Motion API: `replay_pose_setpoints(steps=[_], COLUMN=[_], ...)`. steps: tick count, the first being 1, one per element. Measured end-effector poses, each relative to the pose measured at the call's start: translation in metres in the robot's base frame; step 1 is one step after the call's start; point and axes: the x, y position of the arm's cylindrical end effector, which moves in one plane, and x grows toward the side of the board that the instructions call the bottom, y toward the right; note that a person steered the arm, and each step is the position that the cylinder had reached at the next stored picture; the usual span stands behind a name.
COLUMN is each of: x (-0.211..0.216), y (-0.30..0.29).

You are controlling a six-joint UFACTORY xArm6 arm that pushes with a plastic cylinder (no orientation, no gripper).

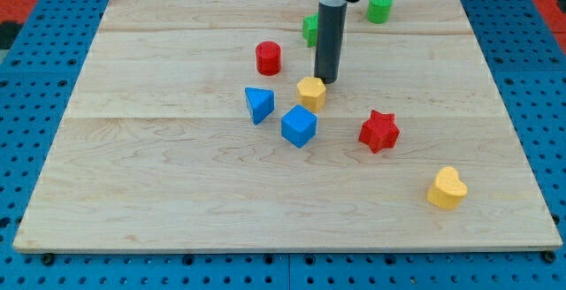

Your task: Place the red star in between the yellow heart and blue cube

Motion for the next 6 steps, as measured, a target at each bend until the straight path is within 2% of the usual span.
replay_pose_setpoints(steps=[2,3,5,6], x=[0.051,0.058,0.039,0.026], y=[0.000,-0.007,0.005,0.065])
